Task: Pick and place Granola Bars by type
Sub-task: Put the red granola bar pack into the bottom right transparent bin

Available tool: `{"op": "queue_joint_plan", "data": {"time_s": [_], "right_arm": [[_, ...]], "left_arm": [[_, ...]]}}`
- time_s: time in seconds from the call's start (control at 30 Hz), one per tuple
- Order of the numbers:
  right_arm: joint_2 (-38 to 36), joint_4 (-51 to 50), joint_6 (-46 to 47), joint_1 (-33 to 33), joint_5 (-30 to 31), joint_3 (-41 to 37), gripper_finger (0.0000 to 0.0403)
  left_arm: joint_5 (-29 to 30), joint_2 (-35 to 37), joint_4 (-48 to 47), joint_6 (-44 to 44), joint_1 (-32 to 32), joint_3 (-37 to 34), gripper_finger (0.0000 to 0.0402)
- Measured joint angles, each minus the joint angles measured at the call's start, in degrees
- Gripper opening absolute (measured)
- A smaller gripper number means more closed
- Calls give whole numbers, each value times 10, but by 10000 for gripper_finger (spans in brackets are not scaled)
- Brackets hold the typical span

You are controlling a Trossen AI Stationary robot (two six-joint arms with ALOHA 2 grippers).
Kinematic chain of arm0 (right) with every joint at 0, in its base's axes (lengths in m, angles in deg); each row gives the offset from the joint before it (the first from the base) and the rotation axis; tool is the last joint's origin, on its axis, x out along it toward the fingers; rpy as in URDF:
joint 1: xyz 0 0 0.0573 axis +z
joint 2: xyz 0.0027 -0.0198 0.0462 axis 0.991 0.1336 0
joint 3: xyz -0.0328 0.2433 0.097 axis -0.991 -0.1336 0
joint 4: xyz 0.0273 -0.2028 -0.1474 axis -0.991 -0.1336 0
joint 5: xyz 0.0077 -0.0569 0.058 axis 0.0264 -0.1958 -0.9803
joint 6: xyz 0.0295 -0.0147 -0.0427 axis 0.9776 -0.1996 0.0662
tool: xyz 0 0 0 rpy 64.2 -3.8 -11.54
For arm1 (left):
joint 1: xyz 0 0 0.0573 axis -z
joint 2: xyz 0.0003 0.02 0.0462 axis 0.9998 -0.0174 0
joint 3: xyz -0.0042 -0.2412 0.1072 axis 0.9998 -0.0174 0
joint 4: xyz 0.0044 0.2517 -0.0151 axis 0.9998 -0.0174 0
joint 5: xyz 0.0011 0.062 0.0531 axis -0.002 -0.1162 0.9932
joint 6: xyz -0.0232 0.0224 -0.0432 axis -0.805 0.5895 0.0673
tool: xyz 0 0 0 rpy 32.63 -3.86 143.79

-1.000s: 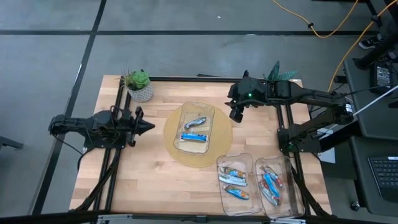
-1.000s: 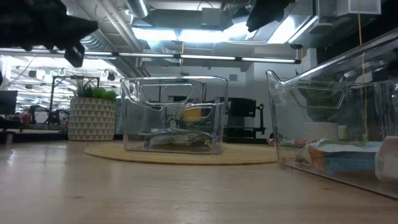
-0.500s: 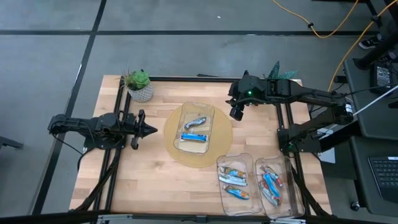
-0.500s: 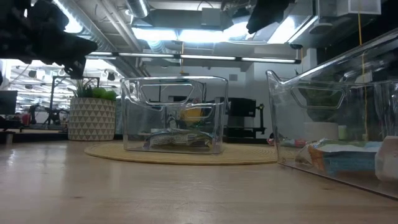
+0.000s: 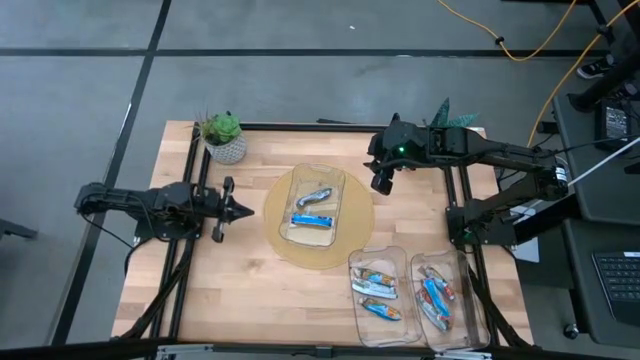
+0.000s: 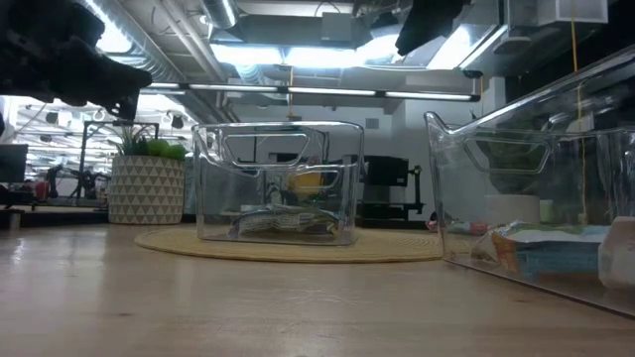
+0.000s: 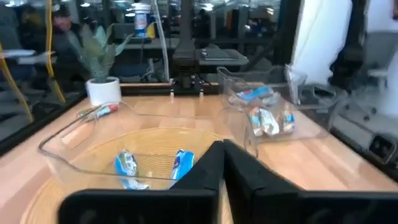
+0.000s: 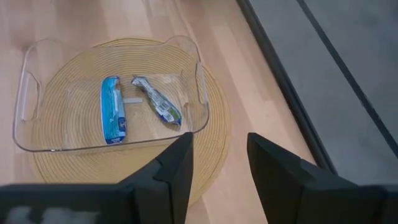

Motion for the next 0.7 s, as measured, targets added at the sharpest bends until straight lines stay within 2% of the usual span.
{"op": "queue_joint_plan", "data": {"time_s": [0.1, 0.4, 0.57, 0.7], "right_arm": [[0, 0, -11, 0, 0, 0, 154], [0, 0, -10, 0, -11, 0, 154], [0, -3, -10, 0, -12, 0, 154], [0, -21, -9, 0, -12, 0, 154]], "left_arm": [[16, -16, 1, 50, 0, 0, 3], [16, -27, 7, 27, 0, 0, 3], [15, -7, 12, 38, 1, 0, 2], [49, 28, 10, 57, 1, 0, 2]]}}
